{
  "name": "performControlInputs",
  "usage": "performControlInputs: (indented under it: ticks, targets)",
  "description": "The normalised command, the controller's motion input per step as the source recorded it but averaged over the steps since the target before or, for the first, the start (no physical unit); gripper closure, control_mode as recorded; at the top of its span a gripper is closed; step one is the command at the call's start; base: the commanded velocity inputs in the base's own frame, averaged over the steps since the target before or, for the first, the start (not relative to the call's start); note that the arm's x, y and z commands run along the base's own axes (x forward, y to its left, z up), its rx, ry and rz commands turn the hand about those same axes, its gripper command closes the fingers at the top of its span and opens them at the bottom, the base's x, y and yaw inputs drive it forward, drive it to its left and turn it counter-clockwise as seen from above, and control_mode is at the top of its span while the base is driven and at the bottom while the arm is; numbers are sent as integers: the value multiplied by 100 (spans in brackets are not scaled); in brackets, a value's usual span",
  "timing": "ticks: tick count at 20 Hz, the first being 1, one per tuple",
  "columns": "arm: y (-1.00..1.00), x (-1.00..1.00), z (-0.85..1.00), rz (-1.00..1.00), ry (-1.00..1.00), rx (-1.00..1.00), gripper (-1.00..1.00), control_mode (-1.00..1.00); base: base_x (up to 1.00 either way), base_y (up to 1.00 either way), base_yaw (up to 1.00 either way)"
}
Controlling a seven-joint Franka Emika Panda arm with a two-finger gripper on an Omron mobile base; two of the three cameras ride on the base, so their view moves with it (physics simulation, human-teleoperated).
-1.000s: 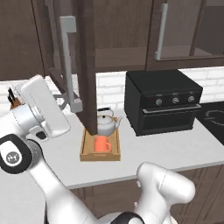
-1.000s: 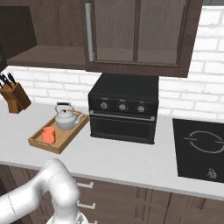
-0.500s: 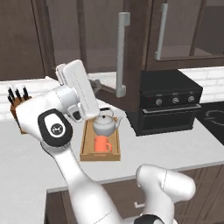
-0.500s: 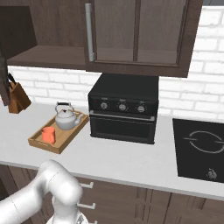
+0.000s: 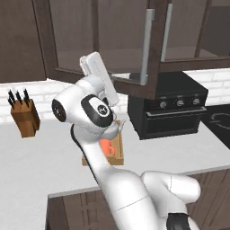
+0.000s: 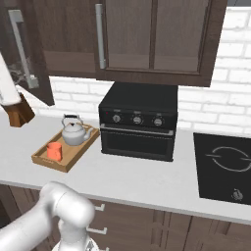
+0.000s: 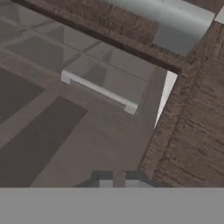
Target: Pick the kettle from the counter and place it on the tray. Then pick the mug from the cabinet and place it on the tray. Then close the cabinet doors.
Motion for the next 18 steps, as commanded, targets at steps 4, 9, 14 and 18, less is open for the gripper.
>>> performControlInputs:
  ticks: [4, 9, 14, 18]
  targets:
    - [-37, 100, -1, 37, 4, 4, 100, -100, 0, 0, 0]
    - [-20, 100, -3, 41, 9, 5, 100, -100, 0, 0, 0]
    - [-3, 100, -19, 38, 13, 9, 100, -100, 0, 0, 0]
    - [0, 100, -20, 26, 10, 6, 100, -100, 0, 0, 0]
